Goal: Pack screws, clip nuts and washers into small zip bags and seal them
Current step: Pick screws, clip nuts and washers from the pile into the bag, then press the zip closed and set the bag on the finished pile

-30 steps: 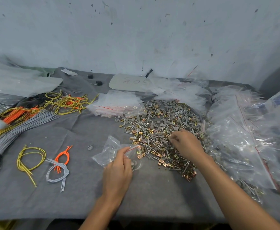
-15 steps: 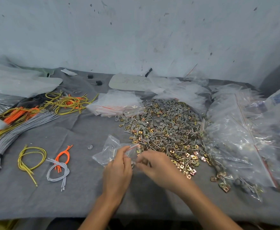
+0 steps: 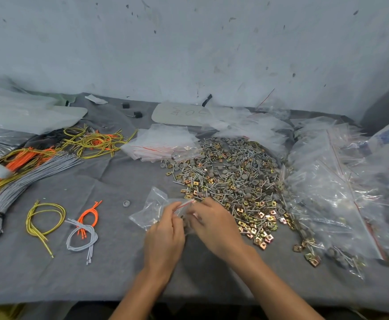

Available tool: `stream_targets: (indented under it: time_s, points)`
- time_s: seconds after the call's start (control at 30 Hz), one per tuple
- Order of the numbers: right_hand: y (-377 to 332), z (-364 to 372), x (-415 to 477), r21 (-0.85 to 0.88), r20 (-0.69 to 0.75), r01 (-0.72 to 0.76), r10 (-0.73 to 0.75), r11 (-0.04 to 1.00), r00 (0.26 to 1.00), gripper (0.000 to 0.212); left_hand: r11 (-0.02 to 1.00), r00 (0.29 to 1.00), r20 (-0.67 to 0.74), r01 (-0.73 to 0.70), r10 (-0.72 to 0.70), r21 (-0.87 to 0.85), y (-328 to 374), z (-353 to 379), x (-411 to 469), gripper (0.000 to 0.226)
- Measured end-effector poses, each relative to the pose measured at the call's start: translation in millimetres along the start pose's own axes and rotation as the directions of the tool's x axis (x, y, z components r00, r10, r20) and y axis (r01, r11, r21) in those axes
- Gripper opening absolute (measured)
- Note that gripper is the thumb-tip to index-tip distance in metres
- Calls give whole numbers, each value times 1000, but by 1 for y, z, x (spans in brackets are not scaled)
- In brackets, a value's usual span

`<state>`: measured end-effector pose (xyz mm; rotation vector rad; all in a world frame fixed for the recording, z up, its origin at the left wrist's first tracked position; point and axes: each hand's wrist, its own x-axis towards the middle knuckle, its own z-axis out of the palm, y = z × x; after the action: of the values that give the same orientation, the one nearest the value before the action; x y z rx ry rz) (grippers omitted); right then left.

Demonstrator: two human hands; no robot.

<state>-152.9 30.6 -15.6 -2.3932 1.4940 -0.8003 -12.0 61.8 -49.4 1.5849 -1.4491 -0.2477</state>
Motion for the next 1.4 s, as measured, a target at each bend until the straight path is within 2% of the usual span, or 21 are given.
stream_targets:
  time_s: [0.1,0.27,0.37,0.43,0.5,0.57,0.63,0.7,0.77,0.87,0.93,0.97,1.03,1.07,1.13,1.27,1.4]
  points:
    - [4,-5,-4,89,-89,-58,66,994,994,9,1000,1000,-10,0,0,8,0,0,0,39]
    - [14,-11,-17,151,96,-82,68,985,993,5,999,999,-19,40,-41,-25,3,-1,1,40]
    - [16,-12,-25,194,95,-90,73,977,993,12,996,998,-1,57,-58,-63,2,-2,1,42]
    - [15,-12,-26,242,73,-103,88,965,993,14,999,1000,-1,9,-9,-38,3,-3,1,41]
    - [11,-12,-22,365,68,-168,154,916,986,15,998,998,10,-57,57,-1,6,-4,0,40]
    - [5,-9,-17,510,130,-277,245,815,961,29,995,995,39,-94,93,17,7,-4,-1,39]
    - [2,-3,-10,549,150,-335,304,766,941,44,992,990,72,-126,124,28,7,-6,-2,40]
    - [2,0,-5,555,130,-353,340,754,931,43,988,983,103,-152,150,21,10,-9,-3,45]
    - [4,1,-3,570,135,-367,357,735,924,40,996,993,83,-78,81,-44,14,-15,-2,46]
    - [10,0,-4,552,163,-365,332,749,929,48,983,988,-32,149,-153,-106,10,-30,-3,26]
    - [14,0,-4,576,190,-374,326,727,926,51,967,969,-75,226,-235,-118,2,-42,-12,17]
    - [15,1,-3,597,197,-379,329,707,923,52,976,978,-61,191,-198,-100,-1,-49,-21,16]
    - [17,1,-1,636,210,-384,329,669,921,49,1000,997,79,-17,17,1,-2,-57,-41,21]
    - [17,0,-1,655,220,-383,320,652,922,48,990,977,182,-126,114,59,-2,-58,-50,28]
    - [16,-1,-2,685,247,-387,303,617,920,47,966,941,289,-223,177,133,-3,-55,-60,33]
    - [12,-12,-5,725,289,-411,298,553,910,38,972,966,158,-220,205,80,3,-53,-54,15]
    - [2,-39,0,741,258,-370,270,560,927,21,987,987,5,-158,158,-25,12,-66,-33,14]
